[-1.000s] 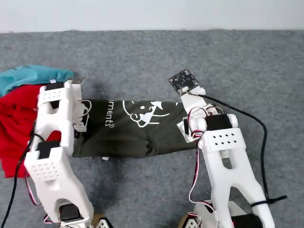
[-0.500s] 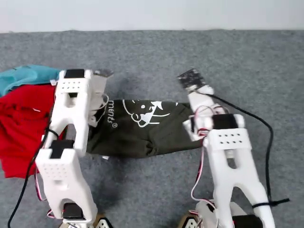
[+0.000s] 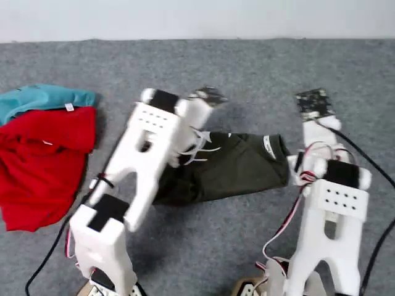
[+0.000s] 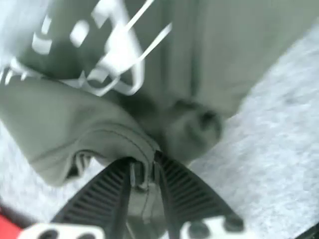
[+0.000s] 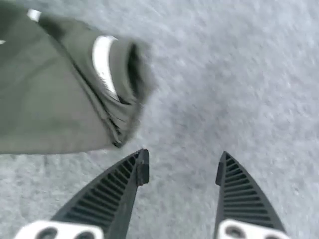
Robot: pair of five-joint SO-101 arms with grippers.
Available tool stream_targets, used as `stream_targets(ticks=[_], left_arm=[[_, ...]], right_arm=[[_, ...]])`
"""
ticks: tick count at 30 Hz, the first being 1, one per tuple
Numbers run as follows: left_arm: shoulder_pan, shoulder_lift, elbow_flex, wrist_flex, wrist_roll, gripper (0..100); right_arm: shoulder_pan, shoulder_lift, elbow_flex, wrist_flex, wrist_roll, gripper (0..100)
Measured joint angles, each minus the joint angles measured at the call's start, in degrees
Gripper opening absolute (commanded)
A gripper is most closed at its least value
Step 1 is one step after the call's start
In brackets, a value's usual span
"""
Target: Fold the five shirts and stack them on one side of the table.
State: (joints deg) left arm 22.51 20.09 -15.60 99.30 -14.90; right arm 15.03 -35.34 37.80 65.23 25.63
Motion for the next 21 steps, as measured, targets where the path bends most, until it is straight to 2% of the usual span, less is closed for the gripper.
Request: stream_targets(ticks=[4, 9, 16, 21], left_arm=[[5.2, 0.0, -6.6, 0.1, 0.0, 1], [8.1, 2.0, -16.4, 0.3, 0.0, 1], [14.5, 19.9, -33.7, 0.4, 0.0, 1], [16.2, 34.2, -49.3, 0.5, -0.3, 1]], right_arm=[[5.4, 0.0, 0.0, 0.5, 0.1, 23.1], [9.9, -0.6, 0.0, 1.7, 0.1, 23.1], [15.6, -3.0, 0.0, 4.5, 0.3, 23.1], [19.2, -9.4, 0.0, 7.4, 4.7, 23.1]])
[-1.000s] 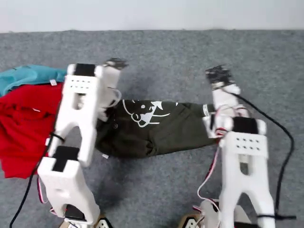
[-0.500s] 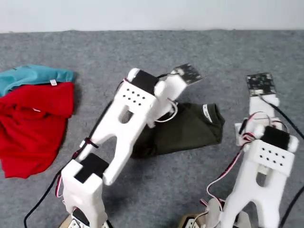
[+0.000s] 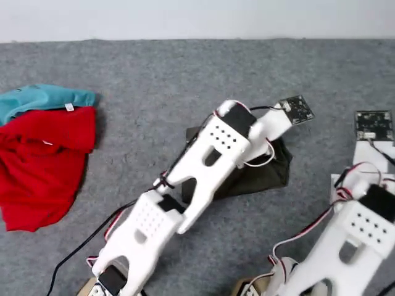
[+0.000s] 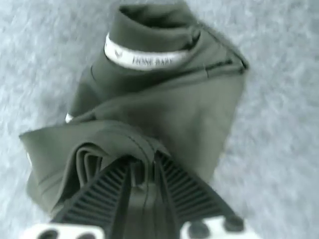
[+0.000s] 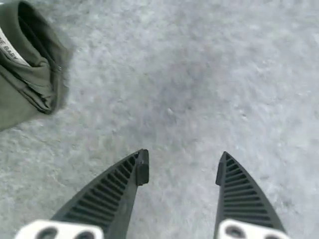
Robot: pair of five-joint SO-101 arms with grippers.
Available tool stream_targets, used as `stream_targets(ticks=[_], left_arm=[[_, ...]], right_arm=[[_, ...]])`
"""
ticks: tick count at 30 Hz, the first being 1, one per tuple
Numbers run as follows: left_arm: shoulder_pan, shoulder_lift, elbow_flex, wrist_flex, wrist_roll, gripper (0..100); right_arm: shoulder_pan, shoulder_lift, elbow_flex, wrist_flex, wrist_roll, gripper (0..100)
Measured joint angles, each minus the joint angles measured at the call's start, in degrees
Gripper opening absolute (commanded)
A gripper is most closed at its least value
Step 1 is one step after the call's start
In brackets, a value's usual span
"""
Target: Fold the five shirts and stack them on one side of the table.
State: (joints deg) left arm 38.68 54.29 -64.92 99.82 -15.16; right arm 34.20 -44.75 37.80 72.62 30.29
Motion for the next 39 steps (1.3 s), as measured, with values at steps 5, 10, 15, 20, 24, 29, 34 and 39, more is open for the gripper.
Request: stream_targets(ticks=[5, 10, 15, 20, 24, 29, 34, 39], left_arm=[[1.0, 10.2, -12.4, 0.0, 0.2, 1], [2.5, 15.0, -21.7, 0.0, 0.2, 1], [4.9, 17.7, -23.6, 0.0, -0.1, 2], [4.8, 18.1, -23.6, -0.3, -0.1, 15], [5.1, 18.2, -24.1, -0.6, -0.1, 20], [5.5, 17.9, -27.5, -6.2, 4.3, 20], [5.5, 14.7, -27.5, -10.5, 8.7, 20], [1.3, 8.2, -27.5, -4.1, 9.1, 20]], right_arm=[[2.4, -3.7, 0.0, 3.2, 1.0, 23.1], [3.0, -6.5, 0.0, 5.6, 1.1, 23.1], [3.0, -10.2, 0.0, 7.6, 1.3, 23.1], [3.0, -13.5, 0.0, 10.1, 1.3, 23.0], [3.0, -15.7, 0.0, 11.6, 1.3, 23.0], [3.0, -17.1, 0.0, 12.0, 1.3, 23.0], [3.0, -17.2, 0.0, 12.0, 1.3, 23.0], [3.0, -17.2, 2.8, 12.0, 1.3, 23.0]])
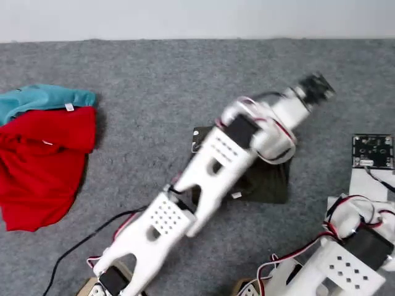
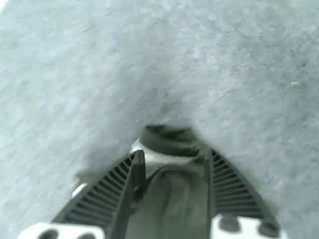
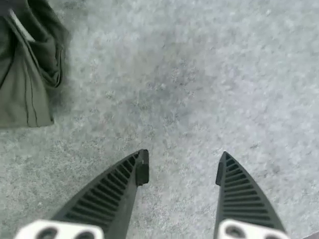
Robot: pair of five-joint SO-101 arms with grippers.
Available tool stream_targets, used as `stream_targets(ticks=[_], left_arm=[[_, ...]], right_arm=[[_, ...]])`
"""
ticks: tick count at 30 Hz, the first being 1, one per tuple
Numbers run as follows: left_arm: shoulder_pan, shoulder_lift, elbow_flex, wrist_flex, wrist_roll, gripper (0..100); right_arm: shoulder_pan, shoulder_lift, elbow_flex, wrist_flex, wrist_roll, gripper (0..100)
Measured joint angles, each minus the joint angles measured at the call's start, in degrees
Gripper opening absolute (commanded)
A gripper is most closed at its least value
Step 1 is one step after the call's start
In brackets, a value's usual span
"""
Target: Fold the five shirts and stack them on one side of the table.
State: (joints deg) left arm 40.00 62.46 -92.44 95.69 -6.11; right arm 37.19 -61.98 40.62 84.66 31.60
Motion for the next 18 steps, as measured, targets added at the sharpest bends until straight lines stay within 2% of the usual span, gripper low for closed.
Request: stream_targets(ticks=[5, 8, 11, 18], left_arm=[[-9.4, -2.8, 0.0, 3.6, 0.3, 20], [-14.3, -2.7, 0.0, 3.7, 0.4, 20], [-17.8, 0.4, -0.1, 3.7, 0.4, 20], [-22.7, 12.3, 0.0, 3.7, 0.4, 20]], right_arm=[[-1.0, 0.1, 3.2, 0.0, -0.1, 23.0], [-5.8, 0.1, 5.5, -0.2, -0.1, 23.0], [-14.2, 0.1, 6.8, -0.2, -0.1, 23.0], [-39.5, 3.7, 6.8, -2.0, 0.0, 23.0]])
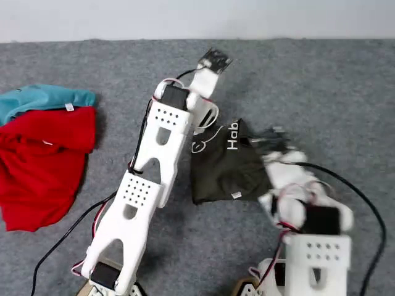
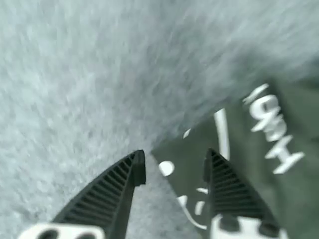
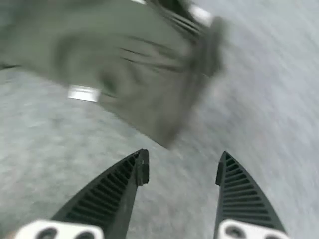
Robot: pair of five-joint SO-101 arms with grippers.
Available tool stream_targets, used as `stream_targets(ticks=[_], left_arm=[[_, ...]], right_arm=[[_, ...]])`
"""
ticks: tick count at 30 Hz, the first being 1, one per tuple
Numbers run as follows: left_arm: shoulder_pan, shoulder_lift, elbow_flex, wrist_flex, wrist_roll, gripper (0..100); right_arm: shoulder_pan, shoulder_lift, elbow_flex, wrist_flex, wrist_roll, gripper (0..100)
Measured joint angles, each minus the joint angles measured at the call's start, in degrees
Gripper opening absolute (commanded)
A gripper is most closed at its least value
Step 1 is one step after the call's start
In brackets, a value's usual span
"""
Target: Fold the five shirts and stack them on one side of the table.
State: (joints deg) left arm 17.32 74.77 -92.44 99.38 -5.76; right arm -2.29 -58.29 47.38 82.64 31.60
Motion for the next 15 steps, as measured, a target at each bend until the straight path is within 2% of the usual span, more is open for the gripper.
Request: stream_targets(ticks=[5, 10, 15], left_arm=[[-1.8, 4.4, 0.0, 0.0, 0.0, 20], [-1.6, 5.4, 0.0, 0.0, 0.1, 20], [-0.8, 5.4, 0.0, 0.0, 0.0, 20]], right_arm=[[-10.1, 11.4, 0.0, -5.9, 0.0, 23.0], [-14.5, 22.8, 0.0, -15.9, 0.0, 23.0], [-14.5, 31.0, 0.0, -23.4, 0.0, 23.0]])
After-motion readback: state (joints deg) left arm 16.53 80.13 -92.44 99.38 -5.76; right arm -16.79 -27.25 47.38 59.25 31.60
